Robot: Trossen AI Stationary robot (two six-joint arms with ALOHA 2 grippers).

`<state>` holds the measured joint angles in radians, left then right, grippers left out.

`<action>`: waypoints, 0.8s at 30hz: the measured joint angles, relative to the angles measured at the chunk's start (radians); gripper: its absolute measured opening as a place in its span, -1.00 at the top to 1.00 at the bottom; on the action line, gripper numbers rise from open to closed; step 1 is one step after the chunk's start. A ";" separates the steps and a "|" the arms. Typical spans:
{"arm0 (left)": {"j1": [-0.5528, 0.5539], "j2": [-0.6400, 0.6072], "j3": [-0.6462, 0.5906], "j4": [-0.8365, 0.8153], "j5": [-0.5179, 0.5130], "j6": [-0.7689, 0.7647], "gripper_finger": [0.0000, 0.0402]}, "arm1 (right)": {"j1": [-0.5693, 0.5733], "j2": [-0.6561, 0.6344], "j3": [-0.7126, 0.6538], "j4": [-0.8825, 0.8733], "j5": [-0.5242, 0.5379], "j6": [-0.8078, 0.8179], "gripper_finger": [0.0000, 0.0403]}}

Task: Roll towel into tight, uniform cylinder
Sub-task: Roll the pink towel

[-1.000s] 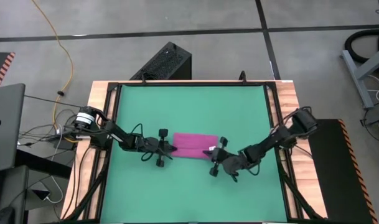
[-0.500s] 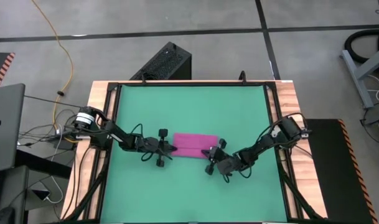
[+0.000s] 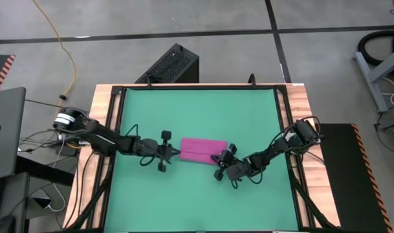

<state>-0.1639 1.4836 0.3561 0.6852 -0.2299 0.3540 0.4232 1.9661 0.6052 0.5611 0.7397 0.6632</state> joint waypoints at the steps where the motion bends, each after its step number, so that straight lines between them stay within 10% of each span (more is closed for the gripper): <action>1: -0.004 -0.015 0.000 -0.008 0.042 0.004 0.89 | -0.001 0.000 -0.001 0.000 -0.002 0.000 0.96; 15: -0.044 0.039 0.008 0.004 0.093 0.150 -0.11 | -0.013 0.000 -0.003 0.014 -0.027 -0.005 0.96; 24: -0.048 0.268 0.114 0.026 -0.019 0.135 -0.24 | -0.020 0.000 -0.003 0.016 -0.041 -0.006 0.96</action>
<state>-0.2115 1.7515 0.4697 0.7109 -0.2491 0.4895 0.4030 1.9663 0.6018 0.5774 0.6983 0.6571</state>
